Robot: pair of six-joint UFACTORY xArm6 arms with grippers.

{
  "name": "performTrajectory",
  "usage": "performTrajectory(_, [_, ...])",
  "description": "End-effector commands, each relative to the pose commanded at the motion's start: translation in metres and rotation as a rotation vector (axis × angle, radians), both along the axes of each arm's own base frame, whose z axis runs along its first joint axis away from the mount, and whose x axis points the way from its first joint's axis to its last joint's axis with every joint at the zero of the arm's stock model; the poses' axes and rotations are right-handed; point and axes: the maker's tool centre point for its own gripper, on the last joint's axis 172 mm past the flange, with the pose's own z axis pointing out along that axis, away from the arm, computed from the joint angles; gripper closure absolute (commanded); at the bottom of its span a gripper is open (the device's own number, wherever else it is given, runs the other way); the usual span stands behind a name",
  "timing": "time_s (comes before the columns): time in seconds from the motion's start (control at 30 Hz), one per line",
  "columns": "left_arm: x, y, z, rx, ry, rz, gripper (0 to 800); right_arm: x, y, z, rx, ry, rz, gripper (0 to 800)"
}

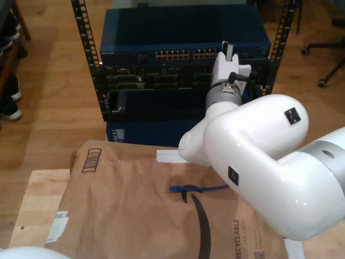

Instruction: Grab the cable and plug it in

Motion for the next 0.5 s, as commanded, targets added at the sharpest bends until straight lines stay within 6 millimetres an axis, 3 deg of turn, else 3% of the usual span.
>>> performTrajectory(0.13, [0.000,0.000,0.000,0.000,0.000,0.000,0,-0.014,-0.003,-0.004,-0.005,0.053,0.017,302])
performTrajectory(0.33, [0.000,0.000,0.000,0.002,0.000,0.000,0,-0.048,-0.013,-0.028,-0.016,0.209,0.064,215])
performTrajectory(0.43, [0.000,0.000,0.000,0.000,0.001,0.001,0,-0.068,-0.008,-0.031,-0.055,0.267,0.127,165])
performTrajectory(0.5, [0.000,0.000,0.000,0.000,0.000,0.000,0,-0.082,-0.005,-0.044,-0.069,0.342,0.181,138])
